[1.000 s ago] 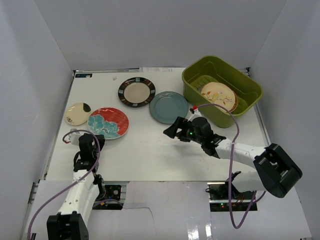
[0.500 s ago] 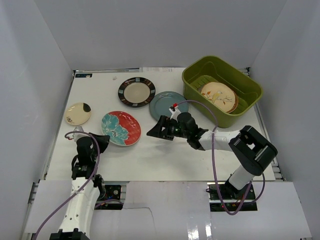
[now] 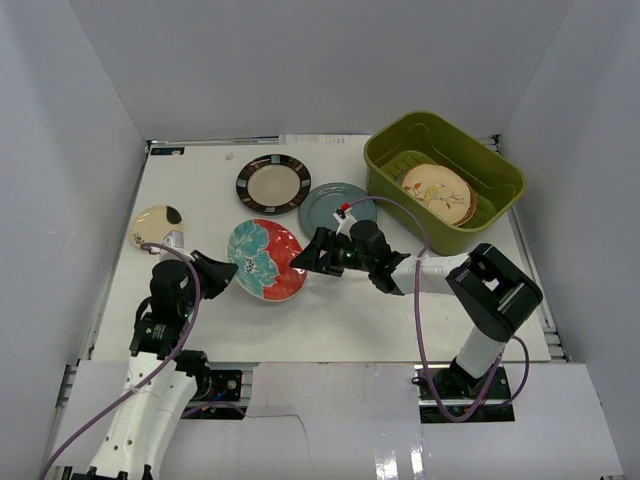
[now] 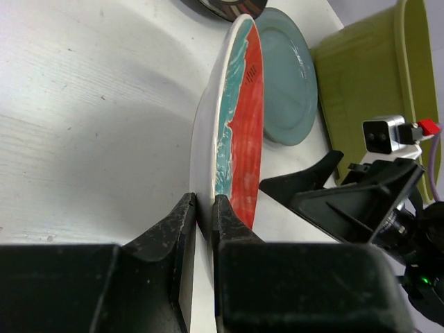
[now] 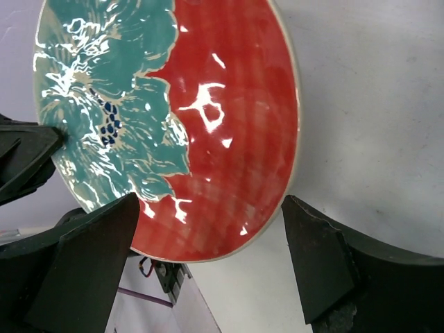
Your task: Place the plates into the plastic bin on the countertop
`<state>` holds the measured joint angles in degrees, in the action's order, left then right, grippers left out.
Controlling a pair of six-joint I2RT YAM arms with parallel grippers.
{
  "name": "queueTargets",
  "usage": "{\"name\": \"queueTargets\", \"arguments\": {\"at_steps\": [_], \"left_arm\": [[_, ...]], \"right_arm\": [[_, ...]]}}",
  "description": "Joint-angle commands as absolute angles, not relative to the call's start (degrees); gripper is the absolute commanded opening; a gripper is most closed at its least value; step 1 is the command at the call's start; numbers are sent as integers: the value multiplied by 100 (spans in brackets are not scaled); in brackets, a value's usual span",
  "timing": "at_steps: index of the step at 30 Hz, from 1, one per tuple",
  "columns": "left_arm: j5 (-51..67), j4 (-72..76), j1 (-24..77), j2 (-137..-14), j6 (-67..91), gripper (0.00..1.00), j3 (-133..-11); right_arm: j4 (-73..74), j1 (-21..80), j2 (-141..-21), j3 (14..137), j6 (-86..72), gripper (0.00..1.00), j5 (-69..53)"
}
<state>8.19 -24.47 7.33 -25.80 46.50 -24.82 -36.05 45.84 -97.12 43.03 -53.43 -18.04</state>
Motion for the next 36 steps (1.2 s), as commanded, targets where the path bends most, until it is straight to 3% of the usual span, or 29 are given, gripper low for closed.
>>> {"name": "queueTargets", "arguments": {"at_steps": [1,8,14,18,19,20,21,22,24,26,27,30,32,33,36], "left_arm": [[1169,-1652,800,-2434,4825,0,-3102],[1581,-1345,861,-2558,4974,0,-3208],[2267,-1099,861,-2689,5220,0,-3173],[2531,-993,861,-2707,5343,0,-3217],[2601,-880,861,-2716,5413,0,-3243],[2749,-853,861,-2768,5440,0,-3261],[2794,-835,861,-2812,5449,0,-3287],[2847,-818,861,-2847,5423,0,-3322],[2787,-940,861,-2979,5300,2,-3392],[2716,-1116,861,-3067,5029,21,-3506],[2681,-1195,853,-3189,4906,42,-3576],[2646,-1537,853,-3470,4362,69,-3944],[2611,-1871,853,-3612,4071,79,-4174],[2593,-1976,853,-3717,3782,98,-4366],[2575,-2398,853,-3849,3333,98,-4666]], "right_arm": [[-3455,4562,-9537,4359,-5151,90,-1662],[-3111,4561,-9027,4026,-4975,90,-1300],[-4331,4527,-9026,3815,-5132,96,-1985],[-5342,4421,-9044,3560,-5606,75,-2285],[-5544,4395,-9018,3473,-5729,65,-2294],[-5885,4360,-8983,3298,-5904,45,-2242],[-5976,4342,-8948,3226,-5950,37,-2215],[-5985,4324,-8834,3182,-5968,23,-2145],[-5933,4289,-8658,3059,-5968,9,-2040],[-5845,4184,-8316,2997,-5942,8,-1926],[-5645,4123,-8158,2997,-5846,8,-1899],[-4725,3719,-7455,3311,-5600,8,-1793],[-4029,3247,-6936,3672,-5240,8,-1688],[-3329,3052,-6665,4109,-5090,8,-1661],[-2446,2121,-6417,4770,-4528,8,-1529]]}}
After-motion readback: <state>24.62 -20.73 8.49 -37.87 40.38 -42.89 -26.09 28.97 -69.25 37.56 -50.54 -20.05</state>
